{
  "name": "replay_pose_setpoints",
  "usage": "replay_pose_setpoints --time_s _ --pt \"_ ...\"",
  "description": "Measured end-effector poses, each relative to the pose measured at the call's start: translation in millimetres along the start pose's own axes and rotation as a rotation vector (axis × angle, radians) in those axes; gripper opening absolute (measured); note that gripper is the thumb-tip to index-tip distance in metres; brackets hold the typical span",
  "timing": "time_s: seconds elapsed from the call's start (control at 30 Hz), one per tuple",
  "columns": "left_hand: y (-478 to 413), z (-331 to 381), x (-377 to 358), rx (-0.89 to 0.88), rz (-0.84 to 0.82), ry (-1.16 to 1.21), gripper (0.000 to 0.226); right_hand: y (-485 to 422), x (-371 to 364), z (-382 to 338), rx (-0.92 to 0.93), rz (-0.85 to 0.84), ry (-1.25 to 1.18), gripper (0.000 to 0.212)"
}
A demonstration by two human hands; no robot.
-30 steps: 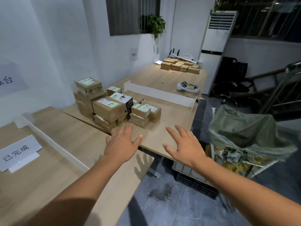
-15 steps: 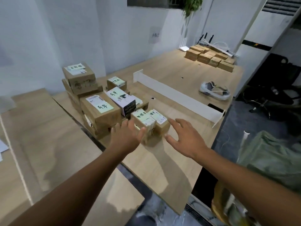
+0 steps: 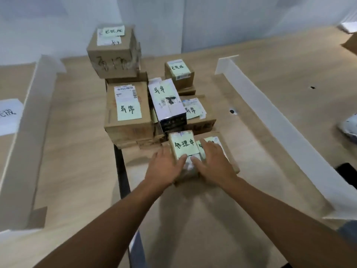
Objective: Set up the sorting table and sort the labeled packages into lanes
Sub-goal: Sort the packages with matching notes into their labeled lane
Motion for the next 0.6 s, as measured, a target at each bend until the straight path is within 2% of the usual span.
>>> replay_pose_setpoints --time_s 0.13,0.33,0.47,0.6 --pt "-11 7 -29 0.106 0.010 0.109 0.057 -22 -19 15 0.071 -0.042 0.026 0.075" --pt "-13 6 -39 0.115 0.064 0.098 0.053 -20 -30 18 0.109 -0.016 0.005 0.071" --pt "7 9 -14 0.092 0.125 0.211 0.050 -3 -12 -6 0.170 0.065 -0.086 0.074" --pt "46 -4 48 0.020 0.218 0.362 0.044 21 13 -64 0.372 0.109 -0.199 0.077"
Point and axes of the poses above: each hand's wrist, its own y-axis away from the middle knuckle, its own x-axis out of the back of the hand, z = x × y, the point moved 1 cm from there along -y, towards the middle knuckle, and after that the axes turned 7 degrees about z, right-handed, at the moved point
